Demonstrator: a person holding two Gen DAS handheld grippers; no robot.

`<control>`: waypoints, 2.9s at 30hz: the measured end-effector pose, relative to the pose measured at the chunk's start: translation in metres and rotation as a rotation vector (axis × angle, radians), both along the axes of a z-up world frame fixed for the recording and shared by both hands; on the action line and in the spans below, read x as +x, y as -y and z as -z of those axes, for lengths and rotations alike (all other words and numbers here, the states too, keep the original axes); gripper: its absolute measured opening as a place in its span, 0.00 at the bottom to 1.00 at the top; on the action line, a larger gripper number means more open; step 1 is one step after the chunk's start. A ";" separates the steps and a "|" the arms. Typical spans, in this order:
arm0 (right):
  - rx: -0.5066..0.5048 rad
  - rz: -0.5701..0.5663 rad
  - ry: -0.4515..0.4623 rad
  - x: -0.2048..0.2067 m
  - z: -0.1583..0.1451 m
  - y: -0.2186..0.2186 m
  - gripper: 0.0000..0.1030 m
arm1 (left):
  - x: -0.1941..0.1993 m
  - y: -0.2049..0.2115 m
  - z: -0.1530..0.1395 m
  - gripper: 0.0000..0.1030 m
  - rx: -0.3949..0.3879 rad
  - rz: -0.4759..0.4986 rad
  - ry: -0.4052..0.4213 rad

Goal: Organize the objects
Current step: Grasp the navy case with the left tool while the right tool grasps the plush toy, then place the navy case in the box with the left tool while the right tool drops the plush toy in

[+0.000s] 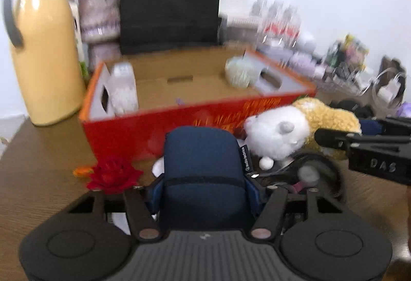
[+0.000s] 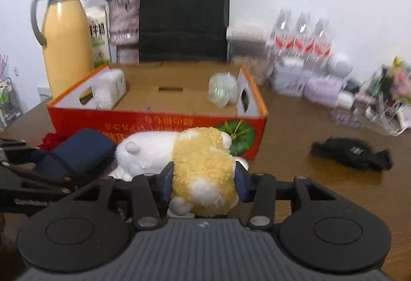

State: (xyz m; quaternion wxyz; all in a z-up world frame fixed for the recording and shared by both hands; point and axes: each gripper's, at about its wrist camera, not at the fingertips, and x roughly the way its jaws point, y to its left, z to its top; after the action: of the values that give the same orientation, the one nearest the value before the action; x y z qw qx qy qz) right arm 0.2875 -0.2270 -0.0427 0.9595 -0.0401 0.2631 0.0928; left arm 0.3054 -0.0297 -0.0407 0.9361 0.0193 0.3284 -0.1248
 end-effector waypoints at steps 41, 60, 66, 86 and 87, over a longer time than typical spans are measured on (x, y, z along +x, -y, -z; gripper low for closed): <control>0.079 -0.108 0.018 -0.050 -0.058 0.008 0.45 | -0.035 -0.034 -0.075 0.59 -0.184 -0.045 0.012; -0.173 -0.026 -0.454 0.194 0.008 -0.026 0.47 | 0.205 -0.007 0.002 0.60 0.020 -0.209 -0.255; -0.143 -0.006 -0.429 0.175 0.001 -0.030 0.70 | 0.206 -0.016 -0.002 0.60 0.035 -0.147 -0.257; 0.018 -0.040 -0.281 0.144 -0.063 -0.013 0.99 | 0.184 -0.011 -0.073 0.65 0.027 -0.095 -0.122; 0.030 -0.044 -0.272 0.137 -0.066 -0.011 0.99 | 0.170 -0.015 -0.084 0.70 0.016 -0.085 -0.096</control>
State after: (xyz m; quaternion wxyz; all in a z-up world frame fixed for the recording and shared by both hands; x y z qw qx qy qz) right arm 0.4243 -0.2158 0.0233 0.9132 -0.0186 0.3882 0.1224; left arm 0.4750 -0.0152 0.0430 0.9235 0.0067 0.3744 -0.0833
